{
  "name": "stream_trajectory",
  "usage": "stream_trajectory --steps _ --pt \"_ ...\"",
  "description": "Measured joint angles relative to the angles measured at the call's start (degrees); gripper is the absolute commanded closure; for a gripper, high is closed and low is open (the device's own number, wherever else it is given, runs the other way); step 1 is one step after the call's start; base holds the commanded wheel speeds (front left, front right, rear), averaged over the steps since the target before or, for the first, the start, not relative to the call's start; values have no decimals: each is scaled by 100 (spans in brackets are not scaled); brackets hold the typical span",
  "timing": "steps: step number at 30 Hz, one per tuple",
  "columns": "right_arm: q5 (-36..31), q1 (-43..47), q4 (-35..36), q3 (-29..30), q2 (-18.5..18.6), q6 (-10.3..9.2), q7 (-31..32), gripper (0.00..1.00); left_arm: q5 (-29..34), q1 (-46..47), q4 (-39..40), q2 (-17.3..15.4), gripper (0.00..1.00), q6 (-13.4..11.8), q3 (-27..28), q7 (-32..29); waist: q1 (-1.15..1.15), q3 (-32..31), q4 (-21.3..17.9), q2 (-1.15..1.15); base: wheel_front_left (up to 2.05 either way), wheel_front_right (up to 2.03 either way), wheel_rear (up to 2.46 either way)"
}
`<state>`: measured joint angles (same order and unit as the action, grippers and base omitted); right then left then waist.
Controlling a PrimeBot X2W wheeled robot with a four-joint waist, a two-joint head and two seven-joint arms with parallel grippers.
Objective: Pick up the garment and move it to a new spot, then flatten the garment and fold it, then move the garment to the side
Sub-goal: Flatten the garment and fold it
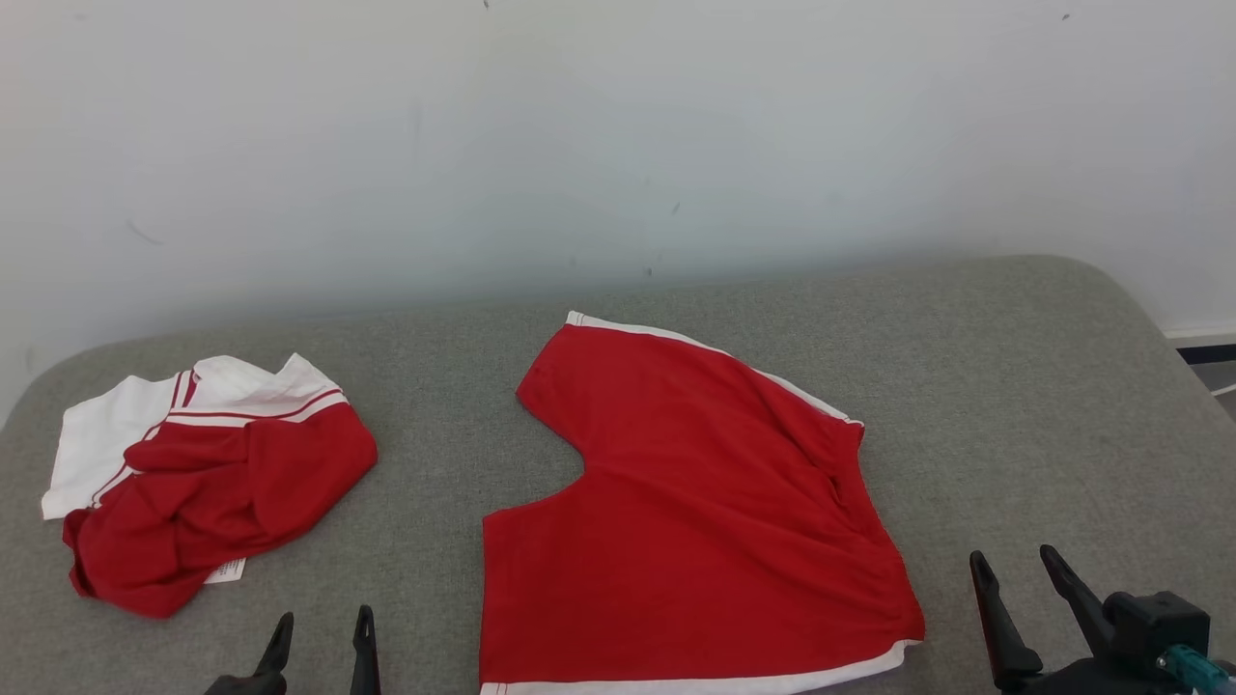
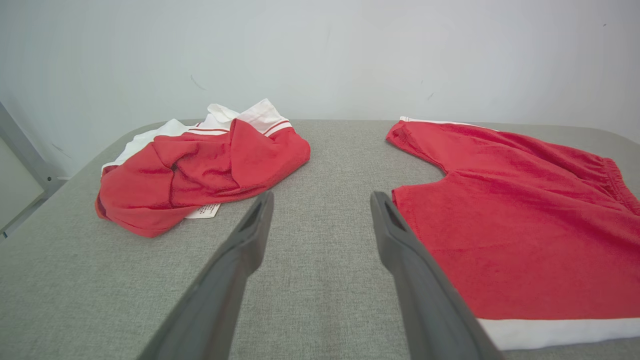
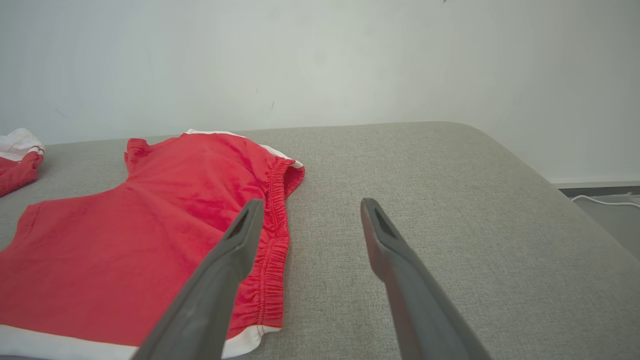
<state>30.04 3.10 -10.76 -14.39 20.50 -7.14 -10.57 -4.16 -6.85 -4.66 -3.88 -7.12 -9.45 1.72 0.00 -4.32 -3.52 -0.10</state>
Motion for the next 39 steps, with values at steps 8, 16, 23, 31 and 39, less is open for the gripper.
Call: stream_trajectory --steps 8,16,23,31,39 --pt "-8 -1 65 78 -79 0 -3 0 -1 0 74 13 0 0 32 -22 0 -8 4 0 0 0 0" --pt "16 -2 169 155 -156 -1 -56 0 -18 -1 165 21 0 0 96 -70 0 -11 0 0 0 0 0" --pt "79 -2 302 274 -213 0 -156 0 -42 -2 198 27 0 0 112 -77 0 -15 -4 0 0 0 0" --pt "79 -2 322 276 -212 7 -203 0 68 -5 215 31 0 0 111 -121 0 -23 12 0 0 0 0" --pt "66 0 322 254 -196 8 -205 0 141 -14 241 30 0 0 118 -178 0 -26 40 0 0 0 0"
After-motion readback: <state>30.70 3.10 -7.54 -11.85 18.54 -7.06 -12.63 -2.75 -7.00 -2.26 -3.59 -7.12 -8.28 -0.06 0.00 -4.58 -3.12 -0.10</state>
